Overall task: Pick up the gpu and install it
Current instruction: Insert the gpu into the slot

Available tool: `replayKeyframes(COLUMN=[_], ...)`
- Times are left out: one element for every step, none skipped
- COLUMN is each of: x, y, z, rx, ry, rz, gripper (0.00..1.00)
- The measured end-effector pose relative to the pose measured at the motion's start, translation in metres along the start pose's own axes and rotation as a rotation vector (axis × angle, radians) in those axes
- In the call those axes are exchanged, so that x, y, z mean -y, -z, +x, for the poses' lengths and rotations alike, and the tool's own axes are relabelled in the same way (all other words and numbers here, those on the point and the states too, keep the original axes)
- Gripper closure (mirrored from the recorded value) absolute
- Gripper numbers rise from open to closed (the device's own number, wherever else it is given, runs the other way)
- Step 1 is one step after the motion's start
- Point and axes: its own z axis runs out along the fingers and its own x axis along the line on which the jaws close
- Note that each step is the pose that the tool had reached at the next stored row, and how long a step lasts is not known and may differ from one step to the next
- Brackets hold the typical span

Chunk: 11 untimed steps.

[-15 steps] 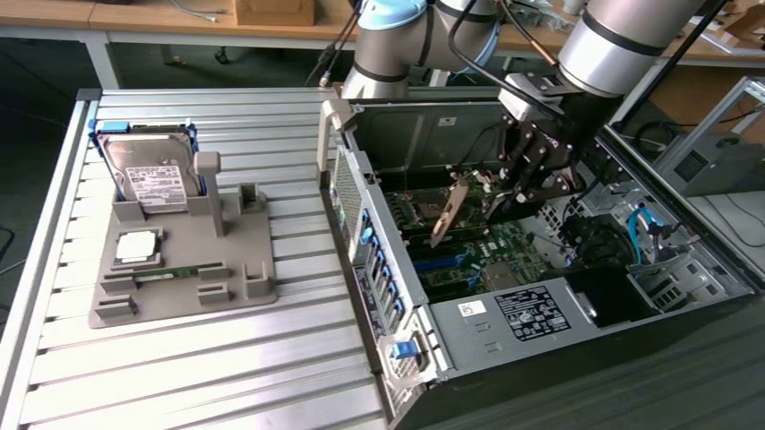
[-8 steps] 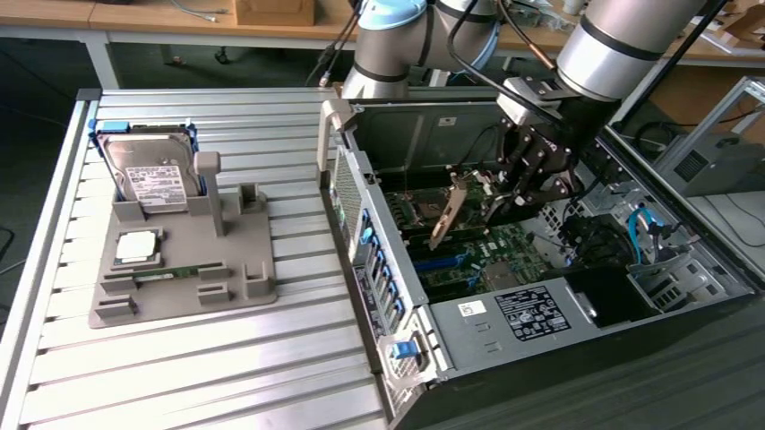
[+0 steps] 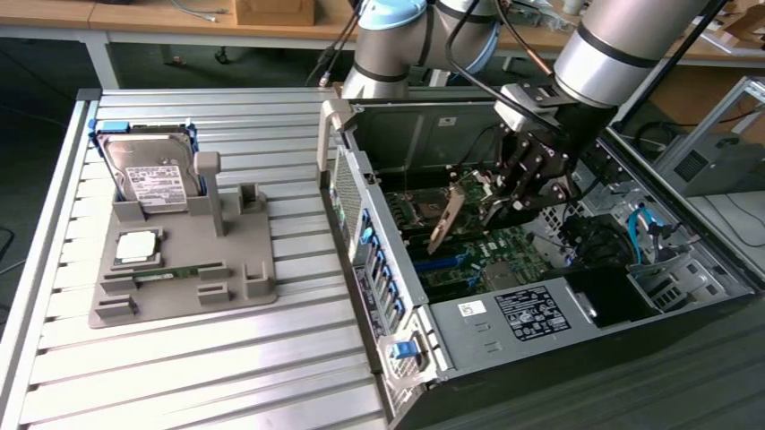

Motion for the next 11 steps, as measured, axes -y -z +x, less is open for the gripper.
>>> replayKeyframes(x=[-0.0005,-0.0009,-0.0013,-0.0015,-0.0019,-0.0023,-0.0027,-0.0032,-0.0036,-0.0041,-0.0047], y=[-0.0003,-0.0006,-0.0008,-0.0011,-0.0012,-0.0014,-0.0016,-0.0019,-0.0021,-0.0024,-0.0028], z=[0.0001,0.0003,0.0005,0.0006,0.0009,0.0012,0.0014,0.0018,0.002,0.0022,0.0025], rx=[0.0,0.0,0.0001,0.0002,0.0002,0.0001,0.0001,0.0001,0.0,0.0001,0.0001], ry=[0.0,0.0,0.0,0.0,0.0,0.0,0.0,0.0,0.0,0.0,0.0], rz=[0.0,0.0,0.0,0.0001,0.0,0.0,0.0,0.0,0.0,0.0001,0.0], gripper=[0.73,0.73,0.73,0.73,0.73,0.73,0.73,0.73,0.73,0.73,0.73])
